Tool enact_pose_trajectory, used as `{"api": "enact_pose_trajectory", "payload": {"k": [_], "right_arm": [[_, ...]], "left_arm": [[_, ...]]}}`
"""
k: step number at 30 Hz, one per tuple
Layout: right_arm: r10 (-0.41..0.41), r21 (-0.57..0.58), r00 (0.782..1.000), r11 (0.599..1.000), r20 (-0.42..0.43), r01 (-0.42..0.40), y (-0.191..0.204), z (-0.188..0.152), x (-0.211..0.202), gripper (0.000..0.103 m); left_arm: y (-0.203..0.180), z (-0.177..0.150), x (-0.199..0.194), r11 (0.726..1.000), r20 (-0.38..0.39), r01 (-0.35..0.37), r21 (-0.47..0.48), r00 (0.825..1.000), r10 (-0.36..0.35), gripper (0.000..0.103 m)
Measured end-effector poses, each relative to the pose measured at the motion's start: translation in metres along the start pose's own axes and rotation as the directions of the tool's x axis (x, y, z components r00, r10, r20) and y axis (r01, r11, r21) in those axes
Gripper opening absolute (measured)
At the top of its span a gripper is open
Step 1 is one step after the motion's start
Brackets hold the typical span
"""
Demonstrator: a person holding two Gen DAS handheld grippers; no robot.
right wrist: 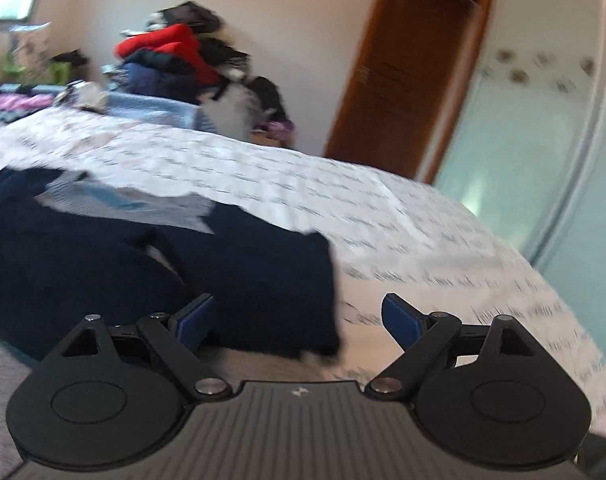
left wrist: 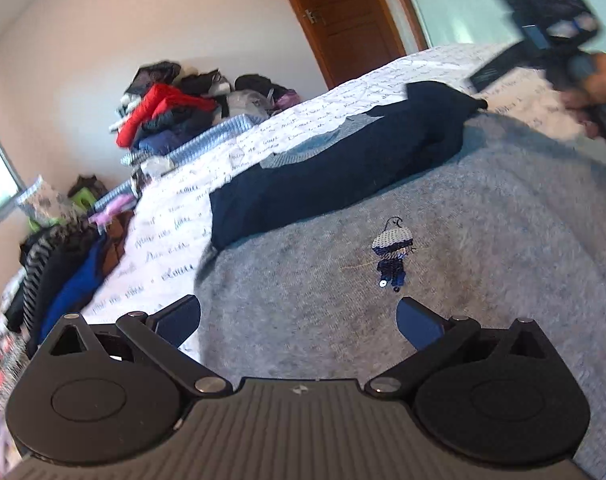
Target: Fold small clothes
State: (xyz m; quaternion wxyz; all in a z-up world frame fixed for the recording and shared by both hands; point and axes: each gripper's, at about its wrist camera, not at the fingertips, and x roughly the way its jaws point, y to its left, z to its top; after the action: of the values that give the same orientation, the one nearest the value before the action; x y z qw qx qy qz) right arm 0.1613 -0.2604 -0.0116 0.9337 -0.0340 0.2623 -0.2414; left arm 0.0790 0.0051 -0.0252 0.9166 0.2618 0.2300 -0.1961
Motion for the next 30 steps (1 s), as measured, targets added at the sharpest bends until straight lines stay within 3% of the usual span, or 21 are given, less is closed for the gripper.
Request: {"api": "enact_pose_trajectory", "payload": {"k": [2, 3, 6, 9, 12, 17, 23, 25, 28, 30], "right_arm": [[-0.021, 0.159, 0.998, 0.987, -0.052, 0.029, -0.052, -0.008, 0.000, 0.090], [0.011, 0.241, 0.998, 0.971, -0.068, 0.005, -0.076, -0.012, -0.003, 0.090], [0.224, 0.358, 0.975, 0.912, -0.019, -0.202, -0.116, -0.020, -0.028, 0.091], [0.348, 0.276, 0.937, 0.898, 0.028, -0.342, -0.120, -0.023, -0.063, 0.091], [0.397, 0.188, 0.916, 0.897, 0.059, -0.400, -0.113, -0.022, -0.096, 0.091], [0.473, 0.146, 0.875, 0.863, 0.102, -0.484, -0.134, -0.015, -0.143, 0.091], [0.477, 0.001, 0.868, 0.876, 0.140, -0.482, -0.131, -0.027, -0.200, 0.100], [0.512, 0.034, 0.851, 0.855, 0.116, -0.518, -0.121, -0.038, -0.204, 0.100], [0.605, 0.142, 0.795, 0.785, 0.032, -0.603, -0.101, -0.061, -0.197, 0.100], [0.607, 0.196, 0.795, 0.782, -0.023, -0.592, -0.086, -0.073, -0.194, 0.100]], "left_arm": [[0.005, 0.004, 0.001, 0.996, 0.002, 0.040, -0.079, 0.999, -0.040, 0.103], [0.007, 0.006, 0.001, 0.990, 0.006, 0.064, -0.123, 0.998, -0.063, 0.103], [0.009, 0.009, -0.001, 0.972, 0.012, 0.098, -0.216, 0.995, -0.097, 0.103], [0.006, 0.007, -0.008, 0.967, 0.003, 0.085, -0.240, 0.996, -0.087, 0.103], [0.005, -0.002, -0.020, 0.970, -0.015, 0.064, -0.233, 0.998, -0.069, 0.103], [0.009, -0.019, -0.042, 0.965, -0.025, 0.042, -0.259, 0.998, -0.051, 0.103], [0.013, -0.039, -0.065, 0.941, -0.021, 0.056, -0.334, 0.998, -0.067, 0.103], [0.014, -0.043, -0.070, 0.930, -0.037, 0.045, -0.365, 0.997, -0.063, 0.103], [0.014, -0.050, -0.077, 0.915, -0.070, 0.001, -0.404, 0.997, -0.032, 0.103], [0.016, -0.057, -0.081, 0.897, -0.086, -0.026, -0.442, 0.996, -0.013, 0.103]]}}
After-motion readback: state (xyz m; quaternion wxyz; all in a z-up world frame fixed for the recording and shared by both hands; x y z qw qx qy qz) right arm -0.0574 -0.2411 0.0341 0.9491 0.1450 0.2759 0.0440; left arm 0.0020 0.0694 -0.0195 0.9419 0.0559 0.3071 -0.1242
